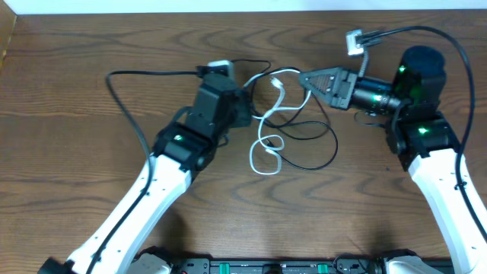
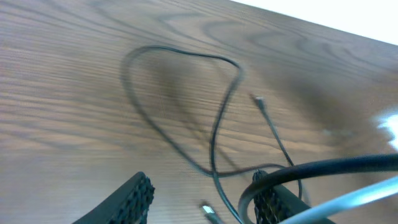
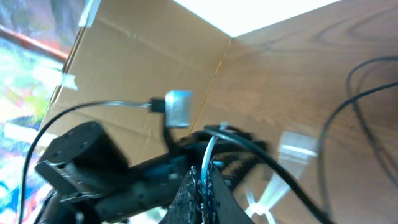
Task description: Untangle cables
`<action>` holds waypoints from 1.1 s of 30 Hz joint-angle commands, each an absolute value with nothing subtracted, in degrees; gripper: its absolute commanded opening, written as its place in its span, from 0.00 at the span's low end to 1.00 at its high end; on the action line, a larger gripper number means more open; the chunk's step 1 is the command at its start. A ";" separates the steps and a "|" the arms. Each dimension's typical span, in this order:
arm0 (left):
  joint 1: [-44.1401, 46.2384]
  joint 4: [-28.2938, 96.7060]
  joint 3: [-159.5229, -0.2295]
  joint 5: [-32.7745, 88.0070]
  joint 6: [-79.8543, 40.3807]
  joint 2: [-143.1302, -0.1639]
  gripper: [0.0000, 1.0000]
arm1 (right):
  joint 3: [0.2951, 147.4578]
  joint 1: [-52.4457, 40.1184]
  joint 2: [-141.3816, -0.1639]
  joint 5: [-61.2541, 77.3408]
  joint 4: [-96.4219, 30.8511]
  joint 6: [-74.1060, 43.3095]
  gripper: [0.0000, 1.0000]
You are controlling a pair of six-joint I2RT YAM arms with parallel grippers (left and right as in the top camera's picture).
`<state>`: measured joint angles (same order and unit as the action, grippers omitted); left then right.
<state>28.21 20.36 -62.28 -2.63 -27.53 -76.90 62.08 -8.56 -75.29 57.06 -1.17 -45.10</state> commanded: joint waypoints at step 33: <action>15.42 31.35 -62.74 -8.45 -32.25 -71.79 0.52 | 62.43 -33.93 -75.35 25.23 -33.23 -11.25 0.38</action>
